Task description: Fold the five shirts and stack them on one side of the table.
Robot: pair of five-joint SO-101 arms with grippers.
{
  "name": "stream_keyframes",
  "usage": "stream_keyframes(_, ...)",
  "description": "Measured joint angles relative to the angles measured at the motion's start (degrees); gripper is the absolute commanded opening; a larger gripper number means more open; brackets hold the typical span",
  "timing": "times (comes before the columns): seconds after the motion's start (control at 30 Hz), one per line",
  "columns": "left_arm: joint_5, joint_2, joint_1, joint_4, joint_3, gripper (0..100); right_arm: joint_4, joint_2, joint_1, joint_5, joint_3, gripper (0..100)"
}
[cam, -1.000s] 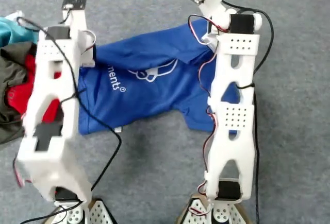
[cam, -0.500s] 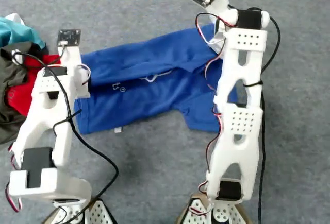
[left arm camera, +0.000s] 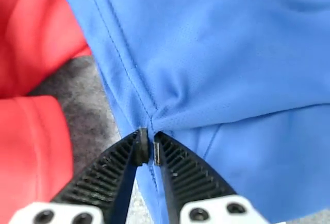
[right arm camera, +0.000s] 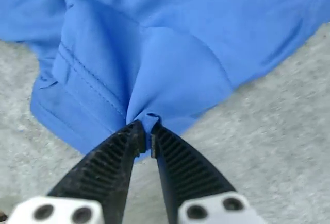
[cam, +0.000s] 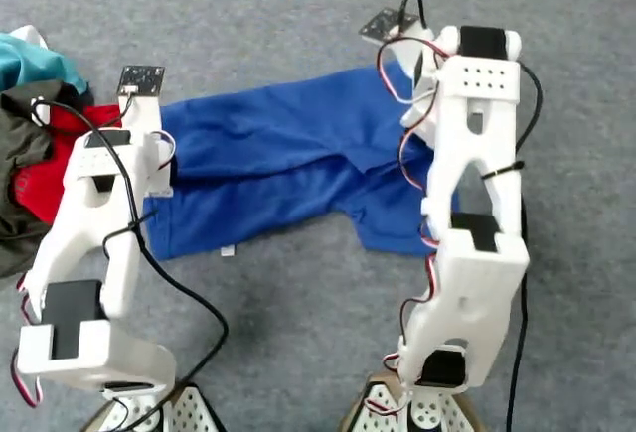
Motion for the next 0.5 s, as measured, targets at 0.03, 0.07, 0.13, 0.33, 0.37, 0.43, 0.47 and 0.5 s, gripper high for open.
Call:
stream_keyframes(0.03, 0.0, -0.62, 0.0, 0.0, 0.62, 2, -0.79, -1.41, 0.0, 0.18, 2.64, 0.2)
stream_keyframes(0.07, 0.0, -1.14, 0.0, 0.0, 1.32, 2, -1.67, -3.08, 0.0, 0.62, 5.36, 0.2)
stream_keyframes(0.13, 0.53, -2.73, -0.53, 0.0, 3.08, 2, -4.04, -6.86, 0.0, 1.05, 11.52, 0.2)
stream_keyframes(0.33, 0.97, -11.16, -0.35, 0.0, 10.2, 2, -15.38, -19.87, 0.0, 1.14, 30.77, 0.2)
stream_keyframes(0.37, 0.88, -12.57, 0.26, 0.0, 11.25, 2, -16.79, -21.63, 0.09, 1.14, 33.58, 0.2)
stream_keyframes(0.43, 1.05, -14.77, 1.14, 0.0, 12.66, 2, -19.52, -24.18, 1.05, 0.53, 38.15, 0.2)
stream_keyframes(0.47, 1.05, -15.56, 1.32, 0.0, 13.1, 2, -20.84, -25.05, 1.93, 0.09, 40.18, 0.2)
stream_keyframes(0.5, 1.05, -15.82, 1.41, 0.0, 13.19, 2, -21.71, -25.85, 2.73, -0.09, 42.02, 0.2)
